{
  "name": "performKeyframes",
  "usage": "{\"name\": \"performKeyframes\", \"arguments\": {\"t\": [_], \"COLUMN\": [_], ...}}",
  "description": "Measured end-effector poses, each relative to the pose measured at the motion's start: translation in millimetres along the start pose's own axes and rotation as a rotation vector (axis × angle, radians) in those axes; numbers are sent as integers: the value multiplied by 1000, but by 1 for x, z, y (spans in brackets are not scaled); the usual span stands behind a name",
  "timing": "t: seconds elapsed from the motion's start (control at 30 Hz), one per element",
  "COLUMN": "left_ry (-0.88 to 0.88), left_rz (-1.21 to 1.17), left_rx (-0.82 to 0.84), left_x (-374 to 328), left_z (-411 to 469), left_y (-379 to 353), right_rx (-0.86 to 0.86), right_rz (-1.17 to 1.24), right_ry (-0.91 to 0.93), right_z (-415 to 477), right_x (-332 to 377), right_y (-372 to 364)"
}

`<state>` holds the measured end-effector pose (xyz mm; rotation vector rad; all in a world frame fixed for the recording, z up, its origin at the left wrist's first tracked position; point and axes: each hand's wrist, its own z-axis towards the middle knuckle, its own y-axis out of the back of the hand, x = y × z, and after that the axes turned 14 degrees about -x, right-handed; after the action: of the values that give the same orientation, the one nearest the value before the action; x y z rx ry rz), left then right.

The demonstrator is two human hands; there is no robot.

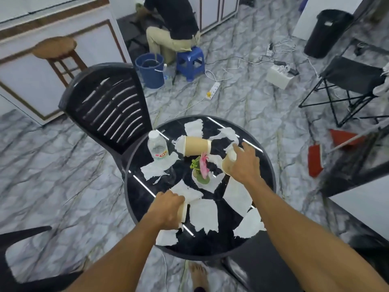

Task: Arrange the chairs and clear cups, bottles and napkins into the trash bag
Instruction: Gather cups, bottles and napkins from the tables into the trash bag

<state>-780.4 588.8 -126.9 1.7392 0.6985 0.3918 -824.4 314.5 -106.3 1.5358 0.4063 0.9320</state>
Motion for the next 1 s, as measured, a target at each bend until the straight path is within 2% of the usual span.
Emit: {"name": "performKeyframes", "arguments": {"t": [0.17,0.37,0.57,0.8,1.0], "left_ry": [52,51,-12,-185,-475], "left_rz": [-68,-116,-197,-351,-467], "left_rx": [-57,-105,-210,-381,-539], "left_x": [3,1,-29,-115,-242], "left_z": [3,0,-12,-49,-83], "left_y": [6,15,41,78,105], "right_rx": [76,35,-16,-203,-502], "right_rz": [-10,98,180,234,224], "right_ry": [52,50,21,-143,-325], "right_z": [12,-3,-55,-159,-272], "right_x": [-2,5,-1,-40,-110], "right_y": [-15,-6,39,127,217]}}
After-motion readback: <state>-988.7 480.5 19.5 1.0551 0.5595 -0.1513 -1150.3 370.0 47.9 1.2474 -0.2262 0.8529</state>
